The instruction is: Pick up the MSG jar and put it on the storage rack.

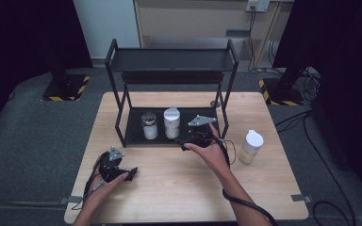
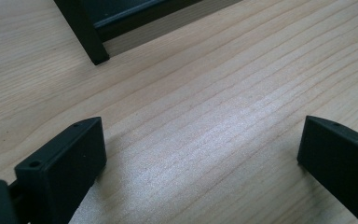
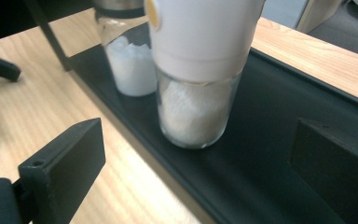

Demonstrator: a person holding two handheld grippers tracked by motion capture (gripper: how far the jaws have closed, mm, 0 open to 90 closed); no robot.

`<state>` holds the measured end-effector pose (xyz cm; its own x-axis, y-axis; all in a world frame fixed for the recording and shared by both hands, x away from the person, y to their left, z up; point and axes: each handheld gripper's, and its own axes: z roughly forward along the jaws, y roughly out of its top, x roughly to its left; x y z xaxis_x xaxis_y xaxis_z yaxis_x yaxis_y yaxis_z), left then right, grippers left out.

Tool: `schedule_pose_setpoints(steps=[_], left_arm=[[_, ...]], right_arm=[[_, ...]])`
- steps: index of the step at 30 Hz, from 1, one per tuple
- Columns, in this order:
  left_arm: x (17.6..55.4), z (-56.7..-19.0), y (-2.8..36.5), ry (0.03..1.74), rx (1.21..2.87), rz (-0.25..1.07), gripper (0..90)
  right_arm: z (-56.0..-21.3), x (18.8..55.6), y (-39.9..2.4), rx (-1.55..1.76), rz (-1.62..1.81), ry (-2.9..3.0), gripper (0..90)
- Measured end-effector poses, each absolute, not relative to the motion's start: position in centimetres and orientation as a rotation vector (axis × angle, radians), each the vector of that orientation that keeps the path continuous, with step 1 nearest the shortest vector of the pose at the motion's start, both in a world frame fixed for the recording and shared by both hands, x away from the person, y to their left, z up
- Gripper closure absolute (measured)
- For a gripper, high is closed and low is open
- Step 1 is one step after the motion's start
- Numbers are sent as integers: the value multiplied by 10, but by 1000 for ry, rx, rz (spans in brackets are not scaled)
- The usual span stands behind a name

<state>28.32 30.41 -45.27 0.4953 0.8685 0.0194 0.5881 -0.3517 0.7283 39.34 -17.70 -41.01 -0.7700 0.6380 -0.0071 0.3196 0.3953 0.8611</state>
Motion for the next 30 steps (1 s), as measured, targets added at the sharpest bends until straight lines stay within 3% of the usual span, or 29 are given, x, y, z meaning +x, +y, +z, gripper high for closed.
schedule_pose_setpoints(steps=[30], left_arm=[[283, -453, 304, 1191, 2073, 538, 0]], right_arm=[[-422, 336, -226, 789, 1317, 2350, 38]])
